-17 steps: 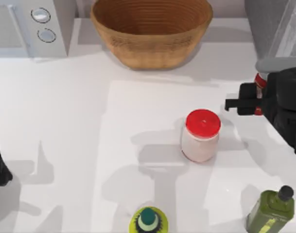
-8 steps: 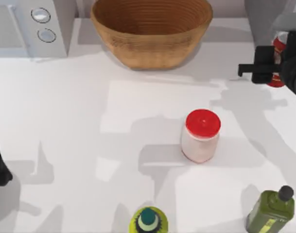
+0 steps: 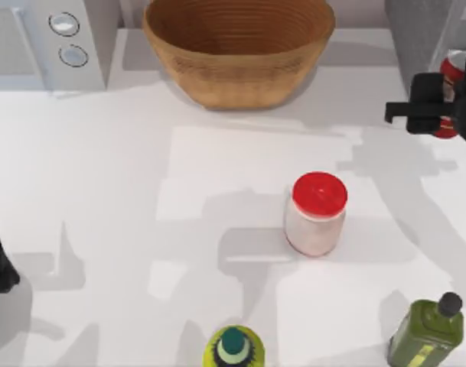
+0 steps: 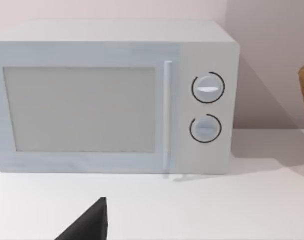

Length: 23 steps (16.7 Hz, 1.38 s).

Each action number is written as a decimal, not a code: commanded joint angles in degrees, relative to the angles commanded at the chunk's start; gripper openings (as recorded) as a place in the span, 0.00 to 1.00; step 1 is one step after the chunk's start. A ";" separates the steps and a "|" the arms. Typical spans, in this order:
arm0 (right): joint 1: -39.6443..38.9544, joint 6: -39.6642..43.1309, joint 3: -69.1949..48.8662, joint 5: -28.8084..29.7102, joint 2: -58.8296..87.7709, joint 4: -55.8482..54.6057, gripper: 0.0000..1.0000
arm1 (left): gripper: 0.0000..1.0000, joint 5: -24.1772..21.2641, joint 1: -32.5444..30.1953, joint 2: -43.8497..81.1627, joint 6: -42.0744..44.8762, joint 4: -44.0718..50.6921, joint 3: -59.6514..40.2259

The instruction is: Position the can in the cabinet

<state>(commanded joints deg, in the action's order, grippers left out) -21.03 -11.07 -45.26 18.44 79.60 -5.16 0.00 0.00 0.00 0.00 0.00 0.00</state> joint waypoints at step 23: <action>21.03 11.07 45.26 -18.44 -79.60 5.17 0.00 | 1.00 0.00 0.00 0.00 0.00 0.00 0.00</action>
<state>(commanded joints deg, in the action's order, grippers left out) 0.00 0.00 0.00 0.00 0.00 0.00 0.00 0.00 0.00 0.00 0.00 0.00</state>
